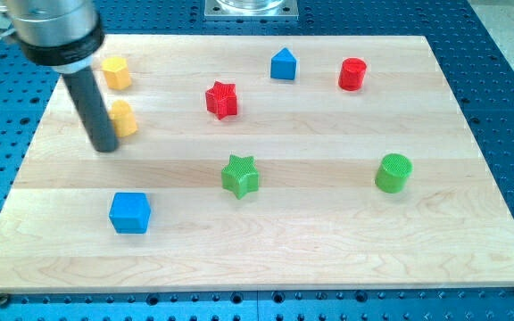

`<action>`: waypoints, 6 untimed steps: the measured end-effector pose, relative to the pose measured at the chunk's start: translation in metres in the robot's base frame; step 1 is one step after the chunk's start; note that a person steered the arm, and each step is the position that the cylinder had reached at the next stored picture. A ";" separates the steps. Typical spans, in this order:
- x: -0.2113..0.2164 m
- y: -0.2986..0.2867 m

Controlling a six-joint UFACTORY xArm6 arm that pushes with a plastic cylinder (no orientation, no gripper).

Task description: Push the yellow heart into the red star

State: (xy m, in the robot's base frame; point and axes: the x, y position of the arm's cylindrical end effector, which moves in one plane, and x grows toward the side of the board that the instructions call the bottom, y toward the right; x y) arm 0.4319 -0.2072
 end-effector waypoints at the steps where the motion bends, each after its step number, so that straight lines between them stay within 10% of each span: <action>1: 0.009 -0.009; 3: -0.046 -0.002; 6: 0.023 0.082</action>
